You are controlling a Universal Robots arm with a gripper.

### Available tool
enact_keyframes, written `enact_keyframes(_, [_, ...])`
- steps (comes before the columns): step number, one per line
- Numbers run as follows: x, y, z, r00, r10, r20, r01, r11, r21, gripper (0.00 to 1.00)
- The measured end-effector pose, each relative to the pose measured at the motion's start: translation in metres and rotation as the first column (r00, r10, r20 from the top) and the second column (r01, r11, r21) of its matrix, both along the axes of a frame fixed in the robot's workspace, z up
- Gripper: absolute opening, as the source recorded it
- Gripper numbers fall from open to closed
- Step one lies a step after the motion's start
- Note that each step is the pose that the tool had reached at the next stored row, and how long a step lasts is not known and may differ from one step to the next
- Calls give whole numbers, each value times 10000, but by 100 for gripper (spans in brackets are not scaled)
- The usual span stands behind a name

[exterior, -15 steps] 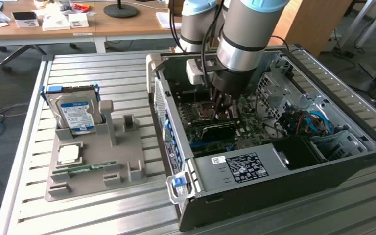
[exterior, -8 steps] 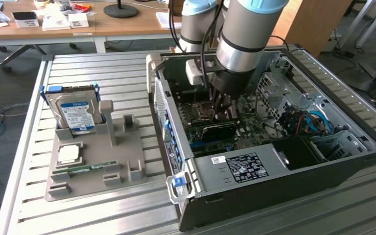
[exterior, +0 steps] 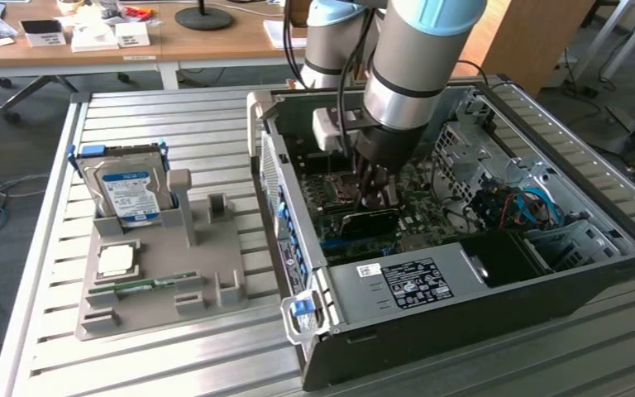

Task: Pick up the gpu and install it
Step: 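Press down on the gpu until it lock into place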

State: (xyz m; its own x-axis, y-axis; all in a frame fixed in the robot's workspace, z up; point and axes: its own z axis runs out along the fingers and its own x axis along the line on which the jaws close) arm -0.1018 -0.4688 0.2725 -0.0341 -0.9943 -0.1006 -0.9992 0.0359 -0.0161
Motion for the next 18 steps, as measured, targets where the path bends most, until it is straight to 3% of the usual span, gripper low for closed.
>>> enact_keyframes(18, [-3, 19, -52, 10000, 1, -2, -1, 10000, -3, 11])
